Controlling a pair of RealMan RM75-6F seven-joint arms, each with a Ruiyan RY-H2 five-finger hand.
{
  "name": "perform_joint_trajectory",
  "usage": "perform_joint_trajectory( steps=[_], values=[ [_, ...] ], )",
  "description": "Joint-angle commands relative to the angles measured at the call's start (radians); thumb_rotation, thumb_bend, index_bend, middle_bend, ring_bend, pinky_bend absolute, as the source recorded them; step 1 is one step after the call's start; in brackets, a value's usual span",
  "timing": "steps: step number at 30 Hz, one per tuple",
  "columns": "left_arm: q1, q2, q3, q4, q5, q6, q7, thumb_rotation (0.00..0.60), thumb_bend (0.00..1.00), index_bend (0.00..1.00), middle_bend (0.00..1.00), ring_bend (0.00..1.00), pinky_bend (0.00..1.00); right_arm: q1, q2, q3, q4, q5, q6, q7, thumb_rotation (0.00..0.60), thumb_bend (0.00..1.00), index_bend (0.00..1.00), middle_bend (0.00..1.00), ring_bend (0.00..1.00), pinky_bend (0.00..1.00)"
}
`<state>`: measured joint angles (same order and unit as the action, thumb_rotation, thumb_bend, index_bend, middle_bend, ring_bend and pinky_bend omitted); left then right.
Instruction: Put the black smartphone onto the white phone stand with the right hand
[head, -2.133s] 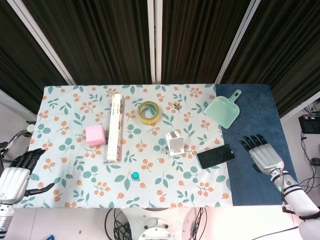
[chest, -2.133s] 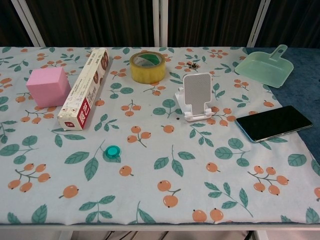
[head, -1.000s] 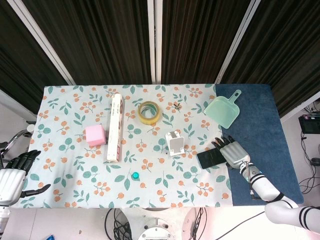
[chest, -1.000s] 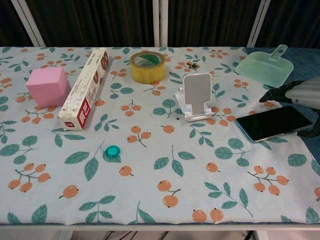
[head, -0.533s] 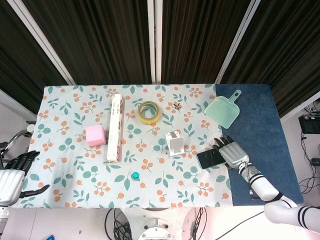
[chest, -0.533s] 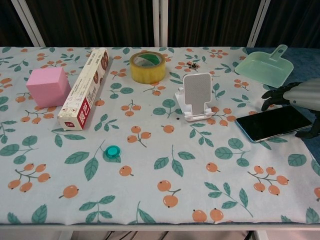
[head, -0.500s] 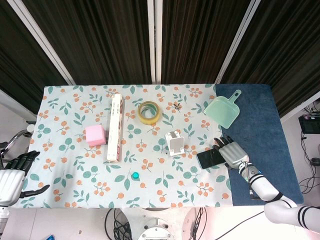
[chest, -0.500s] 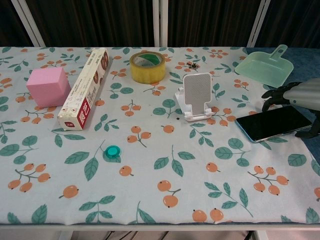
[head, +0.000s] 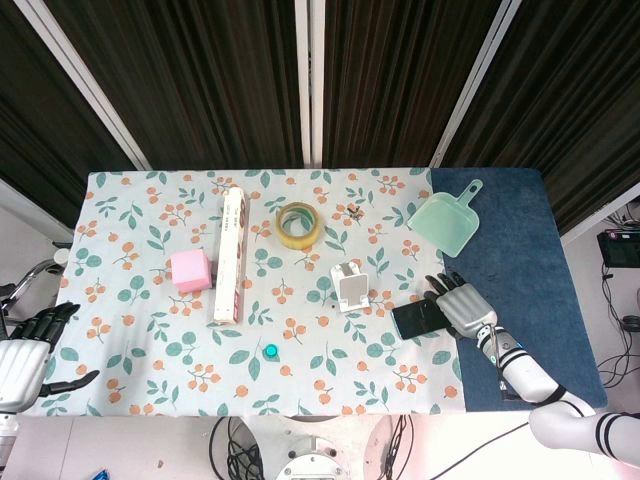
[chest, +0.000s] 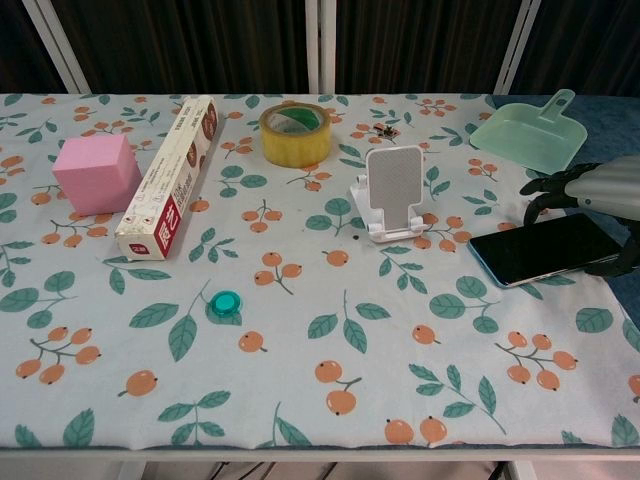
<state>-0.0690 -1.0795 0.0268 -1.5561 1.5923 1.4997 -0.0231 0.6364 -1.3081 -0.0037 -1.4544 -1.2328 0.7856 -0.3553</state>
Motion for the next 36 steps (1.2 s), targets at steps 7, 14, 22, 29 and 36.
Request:
perform_joint_trajectory(
  steps=[7, 14, 22, 29, 36],
  values=[
    [-0.003, -0.002, -0.001, 0.002, 0.001, -0.003, -0.005, 0.407, 0.06, 0.12, 0.13, 0.14, 0.24, -0.025, 0.001, -0.006, 0.023, -0.100, 0.062, 0.105, 0.600, 0.29, 0.64, 0.24, 0.14, 0.00],
    [-0.004, 0.000, 0.001, -0.002, -0.002, -0.010, -0.006, 0.411, 0.06, 0.12, 0.13, 0.14, 0.24, -0.031, -0.002, -0.007, 0.039, -0.134, 0.082, 0.140, 0.600, 0.31, 0.65, 0.38, 0.38, 0.13],
    [-0.001, 0.003, 0.001, -0.002, -0.003, -0.006, -0.007, 0.412, 0.06, 0.12, 0.12, 0.14, 0.24, -0.043, 0.017, 0.007, 0.027, -0.182, 0.145, 0.181, 0.600, 0.33, 0.65, 0.45, 0.47, 0.18],
    [0.002, 0.004, 0.000, 0.002, -0.002, 0.001, -0.013, 0.415, 0.06, 0.12, 0.12, 0.14, 0.24, -0.045, 0.136, 0.077, -0.054, -0.233, 0.281, 0.130, 0.600, 0.34, 0.64, 0.47, 0.48, 0.15],
    [0.006, 0.000, 0.001, 0.003, 0.000, 0.007, -0.012, 0.413, 0.06, 0.12, 0.12, 0.14, 0.24, 0.022, 0.229, 0.110, -0.050, -0.379, 0.332, -0.081, 0.600, 0.33, 0.61, 0.49, 0.48, 0.14]
  ],
)
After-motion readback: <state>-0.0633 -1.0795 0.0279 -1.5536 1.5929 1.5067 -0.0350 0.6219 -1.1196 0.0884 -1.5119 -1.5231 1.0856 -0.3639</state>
